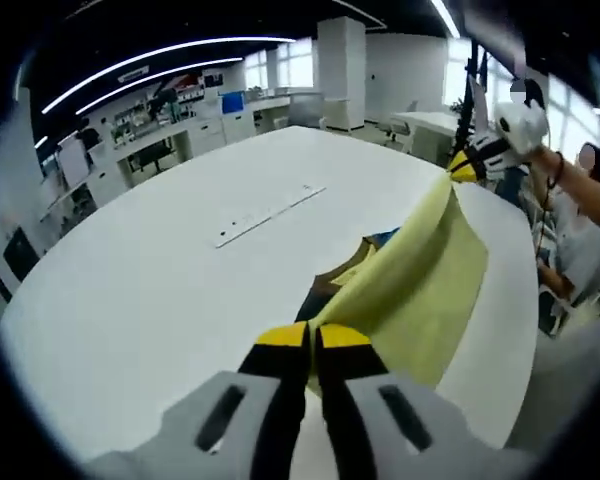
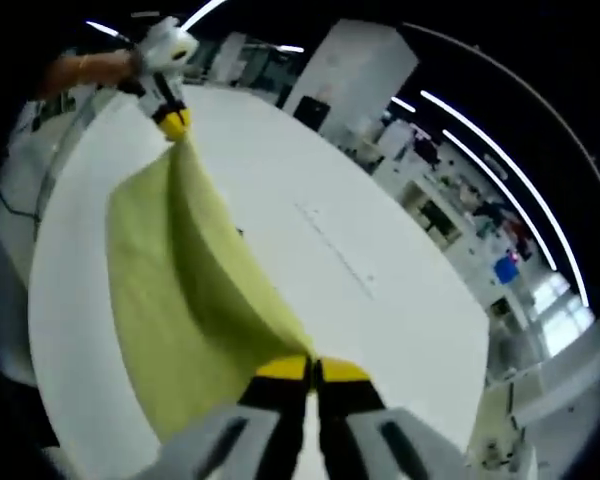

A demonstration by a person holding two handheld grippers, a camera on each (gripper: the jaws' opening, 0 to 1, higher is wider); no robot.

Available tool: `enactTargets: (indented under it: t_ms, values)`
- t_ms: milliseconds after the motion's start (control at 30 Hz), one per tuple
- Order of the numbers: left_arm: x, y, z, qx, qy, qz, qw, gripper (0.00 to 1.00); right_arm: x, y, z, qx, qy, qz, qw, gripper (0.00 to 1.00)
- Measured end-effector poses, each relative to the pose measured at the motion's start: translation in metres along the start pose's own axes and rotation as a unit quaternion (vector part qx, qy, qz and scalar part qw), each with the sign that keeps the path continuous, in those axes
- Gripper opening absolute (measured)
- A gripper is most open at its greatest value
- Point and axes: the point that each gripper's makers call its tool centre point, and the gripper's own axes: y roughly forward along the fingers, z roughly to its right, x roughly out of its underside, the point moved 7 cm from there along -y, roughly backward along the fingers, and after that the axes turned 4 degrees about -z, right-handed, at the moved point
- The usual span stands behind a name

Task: Fold the garment on the visible template until the final outline fits inside the template.

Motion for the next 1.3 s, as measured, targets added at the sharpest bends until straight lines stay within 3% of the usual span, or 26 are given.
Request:
enactTargets:
  t_ms: [300, 400, 667, 800, 1033, 1167, 1300]
  values:
    - [0.01, 0.022, -0.013, -0.002, -0.007, -0.013, 0.9999, 0.0, 0.006, 0.031, -0.003, 0.004, 0.01, -0.017, 0.9998, 0.0]
    - [0.017, 0.03, -0.013, -0.014, 0.025, -0.034, 0.999, 0.0, 0.007, 0.04, -0.004, -0.008, 0.024, -0.017, 0.9995, 0.0]
    - [0.03, 0.049, -0.018, -0.016, 0.013, -0.036, 0.9991, 0.0, 0.014, 0.063, -0.005, -0.022, 0.027, -0.035, 0.9988, 0.0]
    - [0.039, 0.057, -0.019, -0.016, 0.004, -0.054, 0.9984, 0.0, 0.018, 0.078, -0.008, -0.031, 0.022, -0.043, 0.9984, 0.0]
    - [0.048, 0.071, -0.02, -0.017, 0.001, -0.067, 0.9976, 0.0, 0.027, 0.092, -0.014, -0.046, 0.023, -0.066, 0.9965, 0.0]
    - [0.052, 0.076, -0.021, -0.017, 0.0, -0.073, 0.9972, 0.0, 0.029, 0.097, -0.018, -0.054, 0.006, -0.069, 0.9962, 0.0]
    - [0.054, 0.08, -0.024, -0.016, -0.002, -0.075, 0.997, 0.0, 0.03, 0.101, -0.015, -0.059, 0.019, -0.065, 0.996, 0.0]
